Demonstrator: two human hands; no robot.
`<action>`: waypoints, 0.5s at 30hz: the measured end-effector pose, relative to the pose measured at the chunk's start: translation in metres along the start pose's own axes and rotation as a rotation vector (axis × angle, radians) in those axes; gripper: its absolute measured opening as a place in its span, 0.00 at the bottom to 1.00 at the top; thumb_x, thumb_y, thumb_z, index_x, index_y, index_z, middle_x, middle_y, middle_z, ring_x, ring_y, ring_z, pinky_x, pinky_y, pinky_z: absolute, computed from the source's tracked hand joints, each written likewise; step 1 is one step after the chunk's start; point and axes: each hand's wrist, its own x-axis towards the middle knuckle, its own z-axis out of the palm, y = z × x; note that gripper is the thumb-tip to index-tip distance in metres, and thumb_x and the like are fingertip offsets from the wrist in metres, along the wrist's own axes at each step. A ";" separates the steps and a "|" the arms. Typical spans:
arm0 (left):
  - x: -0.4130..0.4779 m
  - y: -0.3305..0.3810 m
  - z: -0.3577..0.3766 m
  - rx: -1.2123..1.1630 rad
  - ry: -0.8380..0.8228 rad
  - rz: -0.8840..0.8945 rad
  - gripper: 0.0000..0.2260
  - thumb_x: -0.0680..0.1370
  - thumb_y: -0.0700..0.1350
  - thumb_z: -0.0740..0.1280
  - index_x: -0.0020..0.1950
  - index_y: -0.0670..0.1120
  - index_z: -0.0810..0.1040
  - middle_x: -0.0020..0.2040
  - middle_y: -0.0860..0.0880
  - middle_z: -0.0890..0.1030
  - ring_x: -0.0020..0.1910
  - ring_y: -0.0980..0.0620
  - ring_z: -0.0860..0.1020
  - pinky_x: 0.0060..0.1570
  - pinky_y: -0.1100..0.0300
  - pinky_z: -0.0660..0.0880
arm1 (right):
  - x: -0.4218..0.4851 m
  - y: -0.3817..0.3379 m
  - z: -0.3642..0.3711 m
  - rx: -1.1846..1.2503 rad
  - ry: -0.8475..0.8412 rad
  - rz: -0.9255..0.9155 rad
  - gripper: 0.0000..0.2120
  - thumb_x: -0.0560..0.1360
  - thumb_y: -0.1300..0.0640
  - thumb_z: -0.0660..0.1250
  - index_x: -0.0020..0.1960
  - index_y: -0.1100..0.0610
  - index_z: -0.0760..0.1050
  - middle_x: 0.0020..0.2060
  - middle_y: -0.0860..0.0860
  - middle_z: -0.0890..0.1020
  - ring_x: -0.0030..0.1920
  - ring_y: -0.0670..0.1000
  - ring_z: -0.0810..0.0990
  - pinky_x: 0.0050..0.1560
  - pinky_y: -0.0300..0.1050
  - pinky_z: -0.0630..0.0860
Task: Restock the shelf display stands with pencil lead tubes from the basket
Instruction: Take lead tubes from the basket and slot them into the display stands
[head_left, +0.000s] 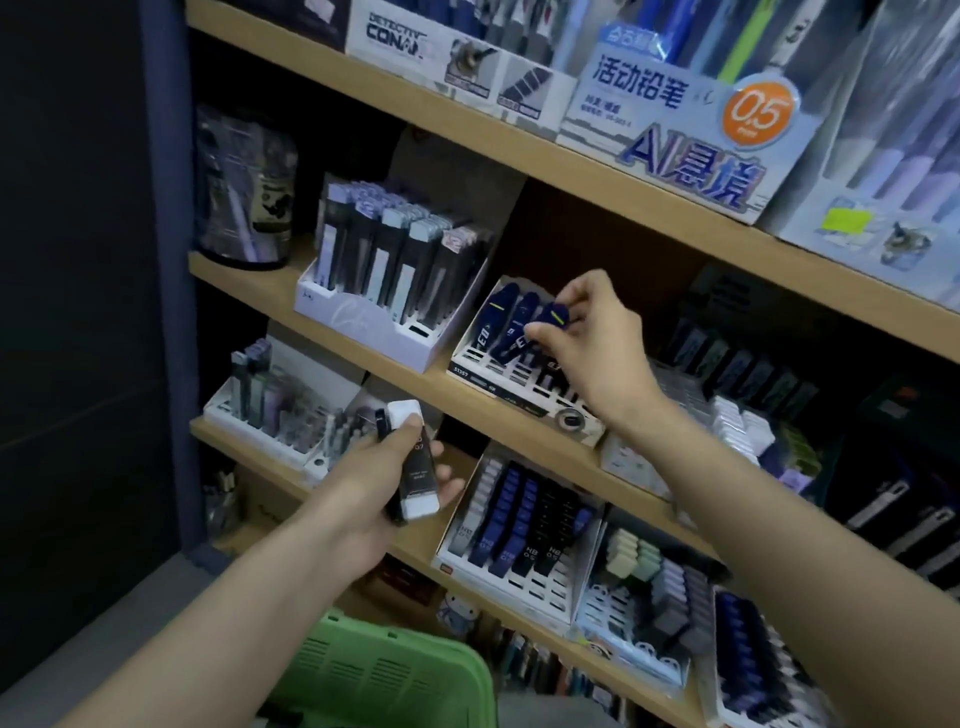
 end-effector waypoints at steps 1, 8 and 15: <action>0.003 0.002 -0.002 -0.007 -0.002 0.004 0.09 0.81 0.44 0.61 0.46 0.40 0.74 0.38 0.44 0.76 0.34 0.50 0.75 0.35 0.55 0.82 | 0.009 0.002 0.001 -0.060 0.004 -0.022 0.12 0.74 0.59 0.71 0.50 0.57 0.68 0.40 0.52 0.79 0.40 0.53 0.82 0.41 0.49 0.80; 0.021 0.011 -0.016 -0.043 -0.028 0.007 0.08 0.80 0.45 0.62 0.50 0.40 0.74 0.39 0.44 0.77 0.33 0.50 0.75 0.32 0.56 0.81 | 0.042 0.018 0.016 -0.306 -0.097 -0.142 0.11 0.73 0.58 0.71 0.53 0.56 0.73 0.41 0.53 0.80 0.39 0.51 0.79 0.45 0.54 0.80; 0.033 0.016 -0.016 -0.054 -0.062 0.032 0.07 0.80 0.44 0.61 0.47 0.41 0.74 0.36 0.45 0.77 0.32 0.50 0.75 0.34 0.56 0.82 | 0.050 0.024 0.021 -0.384 -0.251 -0.175 0.12 0.76 0.58 0.67 0.59 0.56 0.77 0.48 0.57 0.82 0.44 0.52 0.82 0.50 0.50 0.79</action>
